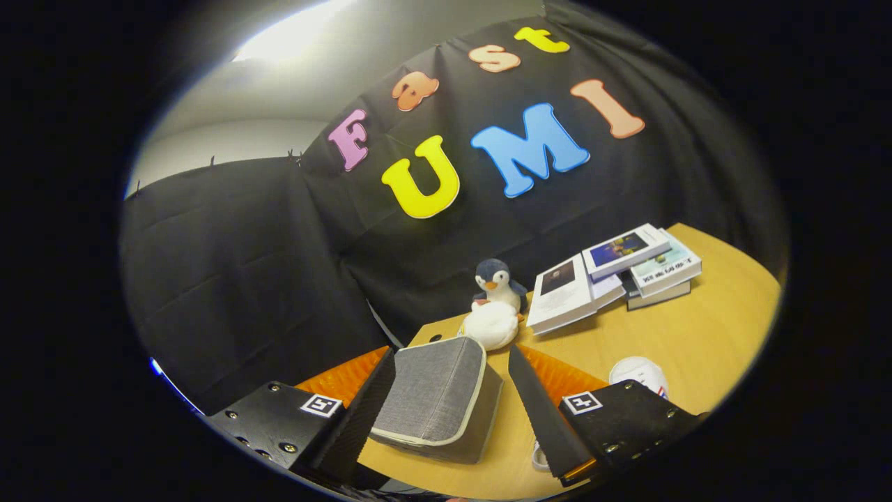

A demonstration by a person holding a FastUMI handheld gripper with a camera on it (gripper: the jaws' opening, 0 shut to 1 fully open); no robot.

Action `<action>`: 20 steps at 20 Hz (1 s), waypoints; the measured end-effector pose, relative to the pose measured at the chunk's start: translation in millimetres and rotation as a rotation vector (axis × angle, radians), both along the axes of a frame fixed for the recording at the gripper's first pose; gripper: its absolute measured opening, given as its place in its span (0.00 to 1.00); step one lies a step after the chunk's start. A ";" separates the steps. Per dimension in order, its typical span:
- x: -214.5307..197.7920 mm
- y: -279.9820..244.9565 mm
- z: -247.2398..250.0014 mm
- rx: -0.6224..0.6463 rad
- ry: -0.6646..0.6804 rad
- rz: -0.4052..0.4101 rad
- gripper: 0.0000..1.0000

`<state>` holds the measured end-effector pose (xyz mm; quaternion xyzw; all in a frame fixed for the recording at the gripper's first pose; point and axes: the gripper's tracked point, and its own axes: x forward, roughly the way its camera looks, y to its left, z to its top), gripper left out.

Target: Open the storage box then place both shoes into the box .Put the left shoe in first, then the right shoe, with the right side of both shoes facing outward in a uniform manner.

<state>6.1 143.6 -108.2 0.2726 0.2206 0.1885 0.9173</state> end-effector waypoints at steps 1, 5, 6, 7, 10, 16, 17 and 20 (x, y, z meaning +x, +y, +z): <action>-1.2 5.4 -9.8 0.032 0.038 0.007 0.99; -11.9 25.6 -41.9 0.166 0.180 0.047 0.99; -15.4 31.6 -48.4 0.204 0.212 0.061 0.99; -17.9 35.2 -55.6 0.236 0.246 0.066 0.99; -23.8 46.0 -76.7 0.312 0.323 0.074 0.97; -25.2 65.3 -102.2 0.481 0.452 0.061 0.97; -24.6 68.2 -107.3 0.500 0.468 0.056 0.97; -27.2 79.0 -119.7 0.563 0.531 0.063 0.97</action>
